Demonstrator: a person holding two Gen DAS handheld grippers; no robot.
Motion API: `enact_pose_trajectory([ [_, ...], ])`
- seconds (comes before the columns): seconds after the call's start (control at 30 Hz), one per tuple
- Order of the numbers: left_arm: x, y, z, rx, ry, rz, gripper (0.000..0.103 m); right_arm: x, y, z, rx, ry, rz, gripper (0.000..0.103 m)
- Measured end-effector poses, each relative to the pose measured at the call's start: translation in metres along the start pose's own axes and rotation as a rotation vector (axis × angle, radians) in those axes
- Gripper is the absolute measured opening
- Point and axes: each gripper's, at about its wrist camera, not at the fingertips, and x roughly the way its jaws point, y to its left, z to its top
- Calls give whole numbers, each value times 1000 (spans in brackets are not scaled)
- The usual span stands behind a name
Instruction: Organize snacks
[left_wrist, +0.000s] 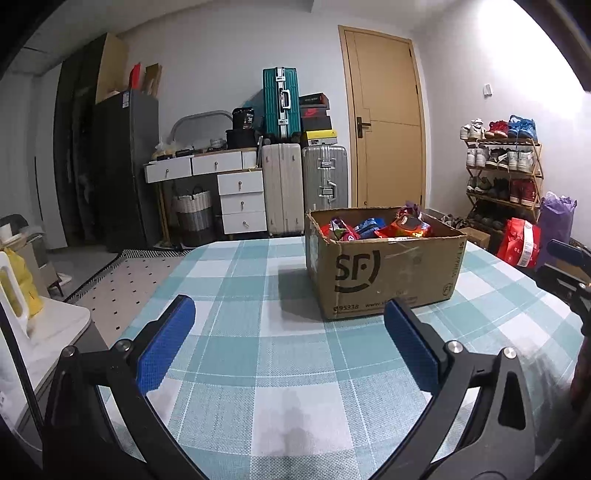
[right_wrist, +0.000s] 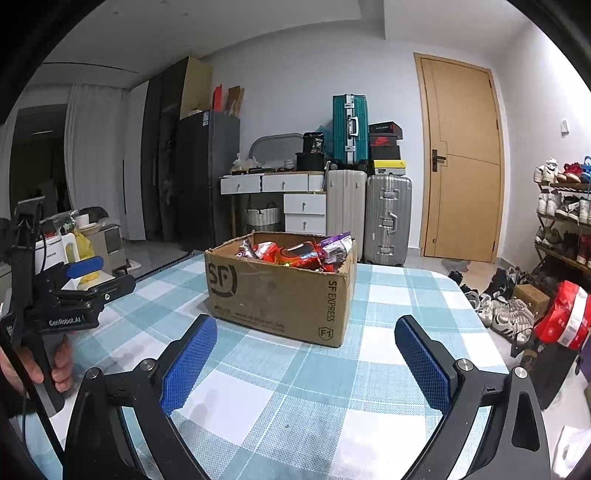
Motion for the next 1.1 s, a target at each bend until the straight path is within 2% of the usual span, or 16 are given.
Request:
enact_pose_trajectory([
  [0.13, -2, 10, 0, -48, -20, -3, 102, 1, 0, 0, 0, 5, -11, 101],
  [1.1, -4, 10, 0, -44, -17, -7, 102, 6, 1, -4, -5, 8, 7, 102],
])
